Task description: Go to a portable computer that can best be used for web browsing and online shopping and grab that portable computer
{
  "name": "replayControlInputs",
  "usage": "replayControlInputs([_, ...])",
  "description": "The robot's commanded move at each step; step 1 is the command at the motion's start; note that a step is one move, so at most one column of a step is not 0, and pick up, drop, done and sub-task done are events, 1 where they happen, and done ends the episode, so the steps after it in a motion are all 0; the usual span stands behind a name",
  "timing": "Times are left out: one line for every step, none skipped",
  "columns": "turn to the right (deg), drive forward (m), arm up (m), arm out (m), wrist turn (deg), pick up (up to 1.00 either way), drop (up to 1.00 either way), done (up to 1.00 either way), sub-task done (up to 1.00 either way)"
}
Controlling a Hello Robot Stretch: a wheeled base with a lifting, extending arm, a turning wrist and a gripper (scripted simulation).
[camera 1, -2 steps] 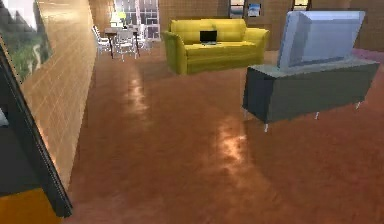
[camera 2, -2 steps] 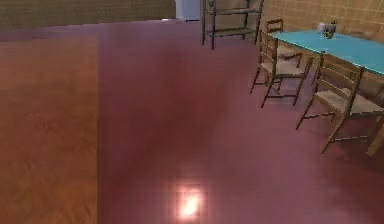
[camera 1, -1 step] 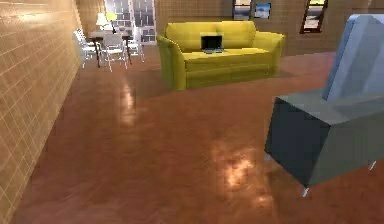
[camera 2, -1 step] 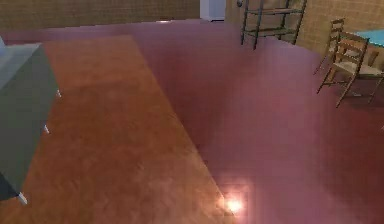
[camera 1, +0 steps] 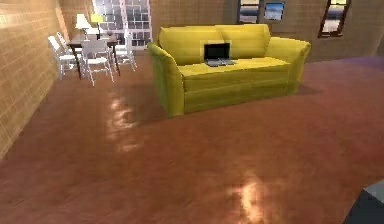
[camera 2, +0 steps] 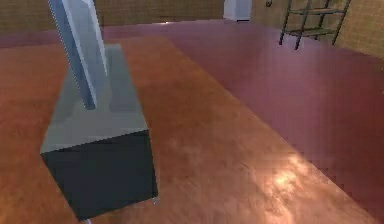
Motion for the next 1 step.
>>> replayControlInputs([0.0, 0.70, 0.00, 0.00, 0.0, 0.00, 0.00, 0.00, 0.00])
